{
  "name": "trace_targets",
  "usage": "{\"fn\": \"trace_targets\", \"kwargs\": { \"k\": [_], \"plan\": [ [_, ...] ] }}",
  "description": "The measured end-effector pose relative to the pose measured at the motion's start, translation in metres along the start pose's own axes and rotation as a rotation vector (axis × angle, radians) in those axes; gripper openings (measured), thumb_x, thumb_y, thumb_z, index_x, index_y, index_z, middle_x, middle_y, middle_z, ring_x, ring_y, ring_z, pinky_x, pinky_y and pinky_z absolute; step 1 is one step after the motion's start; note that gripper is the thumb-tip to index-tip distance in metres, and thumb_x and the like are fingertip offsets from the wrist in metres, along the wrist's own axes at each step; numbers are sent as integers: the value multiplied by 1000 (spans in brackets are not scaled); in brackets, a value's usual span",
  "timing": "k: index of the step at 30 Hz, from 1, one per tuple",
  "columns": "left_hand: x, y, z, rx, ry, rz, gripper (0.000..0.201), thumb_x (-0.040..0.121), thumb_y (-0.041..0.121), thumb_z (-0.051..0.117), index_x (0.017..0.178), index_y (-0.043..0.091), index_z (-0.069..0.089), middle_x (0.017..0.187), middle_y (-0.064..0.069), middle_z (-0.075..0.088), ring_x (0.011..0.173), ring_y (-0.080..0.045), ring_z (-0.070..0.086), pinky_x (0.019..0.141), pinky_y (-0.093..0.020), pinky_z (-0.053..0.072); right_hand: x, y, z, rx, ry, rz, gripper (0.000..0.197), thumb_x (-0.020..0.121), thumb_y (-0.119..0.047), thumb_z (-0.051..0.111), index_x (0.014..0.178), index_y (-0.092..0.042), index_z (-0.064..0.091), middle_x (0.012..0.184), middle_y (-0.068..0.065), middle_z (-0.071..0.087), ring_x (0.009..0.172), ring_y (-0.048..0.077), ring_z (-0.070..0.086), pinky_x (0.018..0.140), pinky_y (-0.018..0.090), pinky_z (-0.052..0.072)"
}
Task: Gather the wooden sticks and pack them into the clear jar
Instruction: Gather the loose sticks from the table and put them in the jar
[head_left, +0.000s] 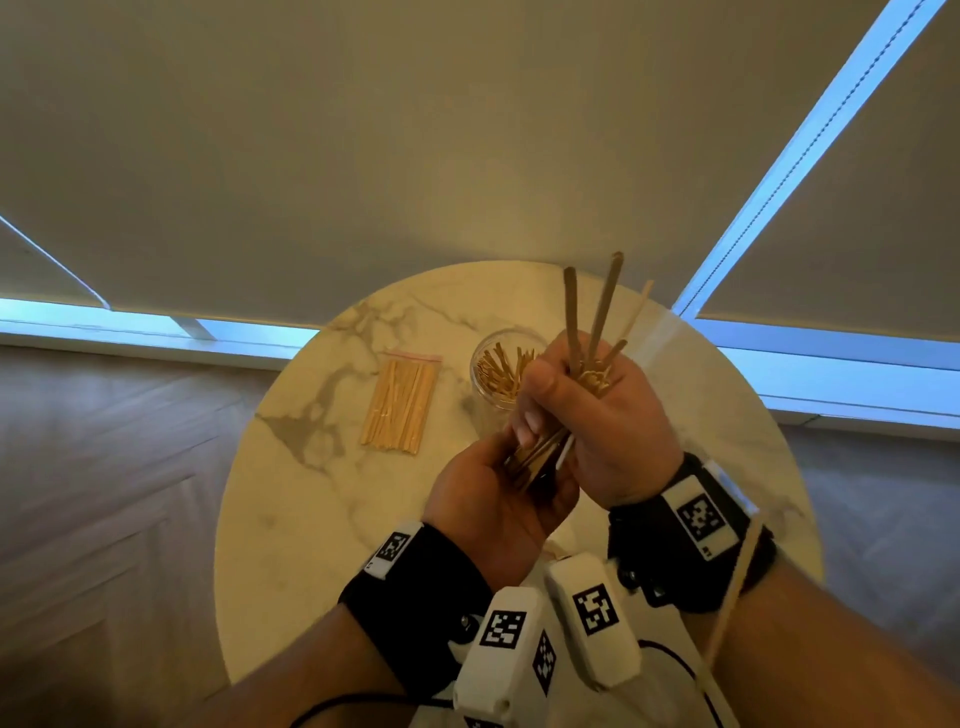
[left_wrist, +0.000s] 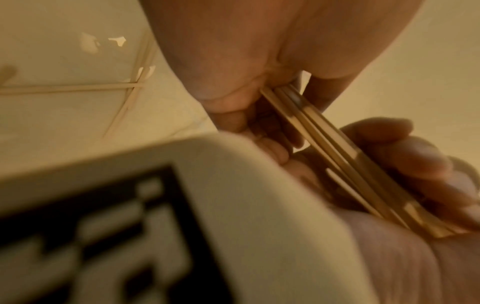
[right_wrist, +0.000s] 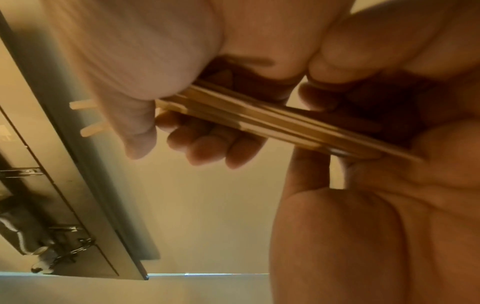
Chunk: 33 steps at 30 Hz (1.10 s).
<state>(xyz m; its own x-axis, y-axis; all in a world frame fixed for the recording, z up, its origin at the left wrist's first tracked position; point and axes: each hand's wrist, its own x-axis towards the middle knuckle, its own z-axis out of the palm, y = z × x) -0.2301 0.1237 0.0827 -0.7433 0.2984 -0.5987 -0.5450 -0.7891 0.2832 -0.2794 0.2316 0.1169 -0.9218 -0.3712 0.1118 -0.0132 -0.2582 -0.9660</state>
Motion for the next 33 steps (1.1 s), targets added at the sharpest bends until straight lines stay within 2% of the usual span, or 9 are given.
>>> {"fn": "trace_targets", "kwargs": {
  "k": [4, 8, 11, 14, 19, 23, 27, 30, 33],
  "plan": [
    [8, 1, -14, -19, 63, -1, 34, 104, 28, 44, 99, 6, 70, 85, -11, 67, 73, -21, 61, 63, -29, 57, 8, 19, 0, -101, 2, 93, 28, 91, -28, 68, 71, -11, 59, 59, 4, 59, 57, 26, 59, 63, 32, 52],
    [14, 13, -30, -27, 111, 23, 39, 103, 21, 42, 90, 2, 73, 82, -15, 67, 70, -24, 63, 62, -30, 60, 15, 31, 0, -80, -42, 125, 23, 86, -34, 75, 73, -19, 62, 65, 9, 62, 65, 32, 61, 67, 43, 51],
    [14, 22, -28, -2, 94, 25, 34, 101, 20, 44, 93, 0, 70, 85, -16, 65, 70, -23, 62, 61, -30, 60, 21, 31, 0, -4, -68, 99, 35, 85, -44, 78, 78, -14, 62, 67, 13, 61, 65, 35, 60, 66, 44, 52],
    [16, 29, -22, 11, 89, 30, 34, 99, 20, 47, 87, 2, 74, 84, -15, 65, 69, -23, 62, 59, -30, 59, 30, 27, -2, -2, -71, 82, 41, 83, -50, 77, 76, -12, 65, 71, 13, 63, 72, 36, 62, 67, 40, 50],
    [20, 35, -14, 3, 90, 55, 30, 99, 23, 48, 101, 4, 70, 94, -16, 70, 79, -26, 66, 65, -32, 61, 40, 18, -1, 232, -72, 102, 27, 89, -38, 74, 77, -18, 60, 68, 7, 62, 69, 30, 61, 73, 46, 48],
    [22, 35, -14, -12, 82, 53, 32, 101, 19, 44, 97, 0, 70, 88, -16, 70, 73, -25, 69, 66, -32, 61, 47, 20, -4, 57, -80, 64, 13, 87, -24, 72, 76, -28, 68, 78, 9, 69, 81, 36, 63, 82, 53, 49],
    [26, 36, -11, 9, 70, 50, 28, 100, 26, 51, 104, 5, 68, 85, -12, 71, 70, -23, 71, 63, -29, 60, 46, 23, -5, 78, -96, 66, 16, 81, -16, 78, 74, -20, 64, 77, 13, 65, 77, 34, 63, 77, 49, 49],
    [32, 36, -11, 50, 64, 46, 41, 92, 37, 58, 121, 9, 64, 96, -10, 68, 80, -21, 68, 68, -28, 56, 48, 24, -4, 47, -123, 64, 32, 79, -34, 85, 73, -14, 61, 68, 9, 63, 70, 34, 60, 73, 48, 48],
    [39, 40, -7, 83, 41, 57, 29, 99, 30, 52, 111, 8, 66, 94, -10, 65, 76, -20, 65, 67, -28, 52, 50, 20, -3, 37, -101, 49, 56, 80, -53, 79, 70, -3, 55, 58, 2, 57, 58, 30, 55, 66, 45, 48]
  ]
}}
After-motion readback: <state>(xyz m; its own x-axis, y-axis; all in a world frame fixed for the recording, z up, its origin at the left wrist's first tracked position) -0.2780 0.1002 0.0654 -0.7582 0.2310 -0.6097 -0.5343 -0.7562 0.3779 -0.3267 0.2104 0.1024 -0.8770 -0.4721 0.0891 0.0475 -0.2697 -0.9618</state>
